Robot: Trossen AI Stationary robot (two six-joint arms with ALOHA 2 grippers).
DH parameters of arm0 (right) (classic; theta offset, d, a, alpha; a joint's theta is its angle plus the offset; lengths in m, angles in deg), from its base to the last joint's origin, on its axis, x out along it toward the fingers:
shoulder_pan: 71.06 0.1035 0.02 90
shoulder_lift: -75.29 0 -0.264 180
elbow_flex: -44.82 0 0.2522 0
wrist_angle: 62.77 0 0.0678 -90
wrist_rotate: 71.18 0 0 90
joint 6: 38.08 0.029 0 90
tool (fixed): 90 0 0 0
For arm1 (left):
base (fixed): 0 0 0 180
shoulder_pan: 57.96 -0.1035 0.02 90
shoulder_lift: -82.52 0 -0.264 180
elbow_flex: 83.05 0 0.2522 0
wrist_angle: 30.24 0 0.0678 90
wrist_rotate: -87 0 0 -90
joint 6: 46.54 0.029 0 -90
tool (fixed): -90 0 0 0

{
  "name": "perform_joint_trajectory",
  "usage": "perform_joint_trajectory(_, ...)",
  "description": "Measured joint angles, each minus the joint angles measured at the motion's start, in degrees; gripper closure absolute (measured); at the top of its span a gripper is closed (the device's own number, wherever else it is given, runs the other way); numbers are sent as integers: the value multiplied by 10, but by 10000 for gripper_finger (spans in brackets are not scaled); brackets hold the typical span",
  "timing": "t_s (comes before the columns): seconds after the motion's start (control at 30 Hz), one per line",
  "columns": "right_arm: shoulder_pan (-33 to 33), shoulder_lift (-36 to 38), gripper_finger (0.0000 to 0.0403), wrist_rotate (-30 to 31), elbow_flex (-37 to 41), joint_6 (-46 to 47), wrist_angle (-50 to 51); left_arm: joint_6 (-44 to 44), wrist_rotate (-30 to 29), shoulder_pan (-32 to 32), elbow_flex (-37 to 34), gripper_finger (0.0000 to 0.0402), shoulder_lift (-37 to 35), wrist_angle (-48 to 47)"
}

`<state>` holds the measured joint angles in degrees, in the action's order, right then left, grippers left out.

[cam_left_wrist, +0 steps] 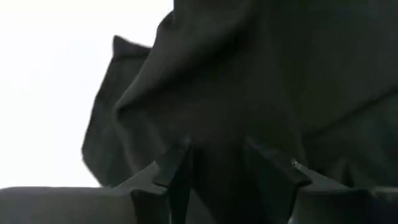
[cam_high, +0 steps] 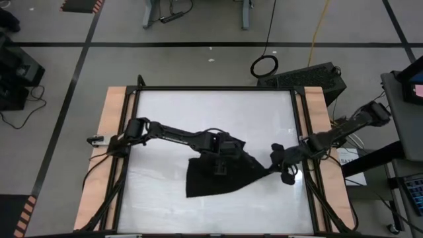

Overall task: Roll towel into tight, uniform cylinder
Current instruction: Roll the black towel

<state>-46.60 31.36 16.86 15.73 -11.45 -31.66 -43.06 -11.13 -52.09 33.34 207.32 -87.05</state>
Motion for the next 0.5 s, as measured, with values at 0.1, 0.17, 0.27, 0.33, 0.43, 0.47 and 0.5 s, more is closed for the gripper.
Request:
perform_joint_trajectory(0.1,14,1,403,0,0,18,41,-8,-36,3,0,246,-11,-29)
perform_joint_trajectory(0.17,20,1,403,1,0,27,59,-21,-41,4,0,245,-23,-55)
perform_joint_trajectory(0.27,25,1,403,4,0,34,77,-47,-30,4,0,244,-35,-104)
perform_joint_trajectory(0.33,27,1,403,14,0,38,87,-62,-18,7,0,244,-39,-141)
perform_joint_trajectory(0.43,27,1,403,37,0,42,91,-90,4,21,0,244,-52,-181)
perform_joint_trajectory(0.47,27,1,403,43,0,42,91,-95,22,29,0,244,-58,-192)
perform_joint_trajectory(0.5,27,1,403,49,0,42,90,-100,42,40,0,244,-64,-200)
